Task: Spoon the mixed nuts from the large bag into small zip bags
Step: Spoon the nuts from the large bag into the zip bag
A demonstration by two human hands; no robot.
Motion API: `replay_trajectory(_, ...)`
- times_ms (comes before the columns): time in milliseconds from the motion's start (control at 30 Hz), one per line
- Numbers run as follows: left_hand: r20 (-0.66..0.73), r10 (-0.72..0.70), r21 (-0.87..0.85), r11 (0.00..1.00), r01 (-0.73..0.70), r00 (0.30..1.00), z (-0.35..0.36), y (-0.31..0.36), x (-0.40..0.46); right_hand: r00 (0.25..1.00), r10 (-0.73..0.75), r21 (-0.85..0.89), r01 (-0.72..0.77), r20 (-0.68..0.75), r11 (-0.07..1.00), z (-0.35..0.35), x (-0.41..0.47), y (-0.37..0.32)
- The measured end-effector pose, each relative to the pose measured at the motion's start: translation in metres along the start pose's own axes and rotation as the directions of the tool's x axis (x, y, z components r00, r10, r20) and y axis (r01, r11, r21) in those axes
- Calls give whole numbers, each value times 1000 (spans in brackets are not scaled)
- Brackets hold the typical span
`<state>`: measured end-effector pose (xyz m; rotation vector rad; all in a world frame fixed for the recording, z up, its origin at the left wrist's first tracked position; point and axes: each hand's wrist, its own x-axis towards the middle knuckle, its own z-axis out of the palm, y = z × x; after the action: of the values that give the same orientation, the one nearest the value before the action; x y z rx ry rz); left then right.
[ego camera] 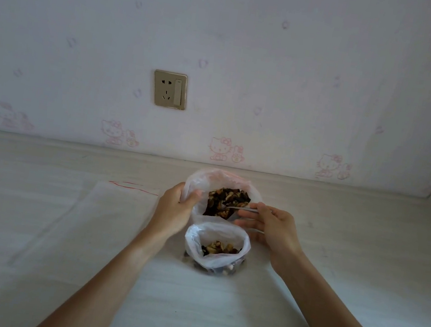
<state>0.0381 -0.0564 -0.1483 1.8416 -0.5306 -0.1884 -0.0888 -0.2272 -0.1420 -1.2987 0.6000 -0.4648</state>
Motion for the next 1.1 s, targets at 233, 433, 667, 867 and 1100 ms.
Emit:
replay_trajectory(233, -38, -7, -47, 999, 6, 999, -3, 1, 0, 999, -25, 13, 25, -23, 1000, -10, -5, -7)
replay_trajectory(433, -53, 23, -22, 999, -24, 998, -12, 0, 0, 996, -91, -13, 91, 22, 996, -16, -12, -27)
replay_trajectory(667, -120, 108, 161, 983, -88, 987, -33, 3, -15, 981, -163, 20, 162, 102, 987, -23, -31, -48)
replay_trajectory(867, -60, 131, 277, 955, -109, 990, -40, 6, -55, 979, -160, 0, 162, 127, 987, -36, -49, -39)
replay_trajectory(1100, 94, 33, 204, 978, -52, 995, -26, 14, -76, 970, -165, -86, 182, 179, 979, -46, -59, -25)
